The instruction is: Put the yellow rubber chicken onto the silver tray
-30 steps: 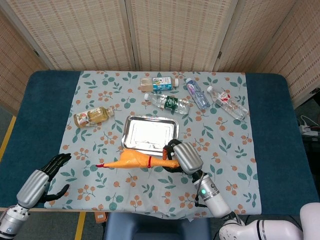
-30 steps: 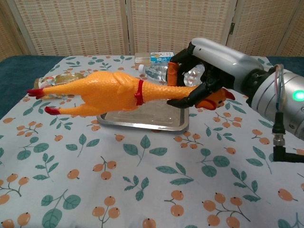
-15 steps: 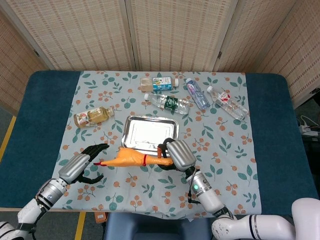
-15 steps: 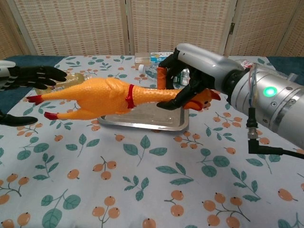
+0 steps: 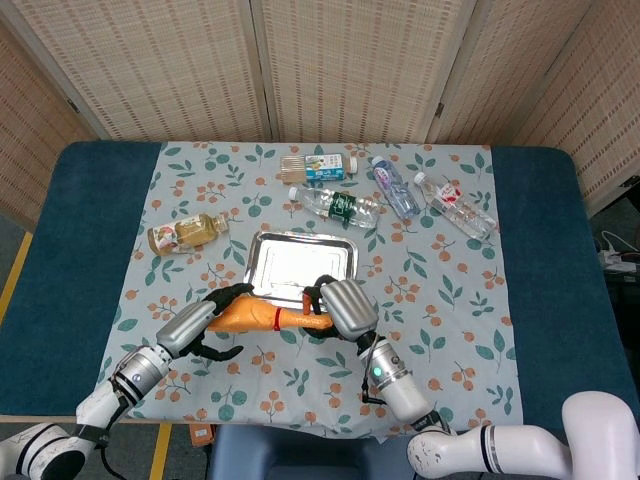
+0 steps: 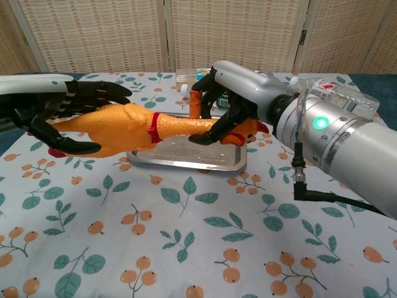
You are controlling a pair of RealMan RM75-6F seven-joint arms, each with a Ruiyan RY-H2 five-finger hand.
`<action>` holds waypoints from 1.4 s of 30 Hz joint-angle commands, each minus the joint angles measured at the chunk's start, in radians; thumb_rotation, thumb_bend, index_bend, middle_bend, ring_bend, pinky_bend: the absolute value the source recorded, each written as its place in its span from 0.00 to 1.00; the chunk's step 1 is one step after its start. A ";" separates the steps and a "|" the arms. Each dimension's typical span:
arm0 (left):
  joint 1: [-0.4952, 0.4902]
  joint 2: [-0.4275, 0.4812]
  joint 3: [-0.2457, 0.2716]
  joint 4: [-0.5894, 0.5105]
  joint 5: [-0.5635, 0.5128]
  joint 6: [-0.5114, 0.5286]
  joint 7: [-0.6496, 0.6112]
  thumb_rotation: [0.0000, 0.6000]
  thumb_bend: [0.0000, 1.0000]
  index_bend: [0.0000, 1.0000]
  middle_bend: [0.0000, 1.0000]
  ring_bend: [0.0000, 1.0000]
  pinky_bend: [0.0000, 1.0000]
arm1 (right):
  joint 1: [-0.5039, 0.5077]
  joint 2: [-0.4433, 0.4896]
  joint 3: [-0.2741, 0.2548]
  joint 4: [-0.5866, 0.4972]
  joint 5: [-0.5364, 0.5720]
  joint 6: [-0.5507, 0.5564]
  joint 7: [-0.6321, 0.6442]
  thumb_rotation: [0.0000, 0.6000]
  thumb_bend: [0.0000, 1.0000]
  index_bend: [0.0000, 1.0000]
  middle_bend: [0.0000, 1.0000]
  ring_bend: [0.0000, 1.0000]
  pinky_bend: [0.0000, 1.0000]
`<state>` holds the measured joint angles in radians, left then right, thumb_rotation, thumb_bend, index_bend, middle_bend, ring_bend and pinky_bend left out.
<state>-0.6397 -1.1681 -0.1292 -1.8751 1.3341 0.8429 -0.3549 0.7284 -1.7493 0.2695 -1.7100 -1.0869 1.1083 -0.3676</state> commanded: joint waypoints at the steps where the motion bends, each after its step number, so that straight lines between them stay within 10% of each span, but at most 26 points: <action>1: -0.019 -0.032 -0.015 0.029 -0.036 -0.005 0.031 1.00 0.30 0.00 0.00 0.00 0.02 | 0.001 -0.001 0.002 -0.009 0.000 0.001 0.007 1.00 0.39 0.94 0.71 0.96 1.00; 20: -0.068 -0.080 -0.037 0.129 -0.182 -0.071 0.084 1.00 0.33 0.08 0.03 0.02 0.13 | 0.011 0.002 0.033 0.000 -0.010 0.019 0.048 1.00 0.39 0.94 0.71 0.96 1.00; 29: -0.074 -0.101 -0.047 0.121 -0.288 -0.042 0.156 1.00 0.71 0.85 0.83 0.75 0.86 | 0.013 0.009 0.029 -0.002 0.000 0.019 0.040 1.00 0.39 0.94 0.71 0.96 1.00; 42: -0.048 -0.137 -0.048 0.075 -0.311 0.068 0.257 1.00 0.80 0.93 0.93 0.92 1.00 | 0.009 0.025 0.019 -0.033 0.008 0.033 0.017 1.00 0.39 0.94 0.71 0.96 1.00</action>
<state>-0.6900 -1.3038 -0.1778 -1.7909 1.0258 0.9067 -0.1073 0.7378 -1.7251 0.2890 -1.7426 -1.0788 1.1407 -0.3495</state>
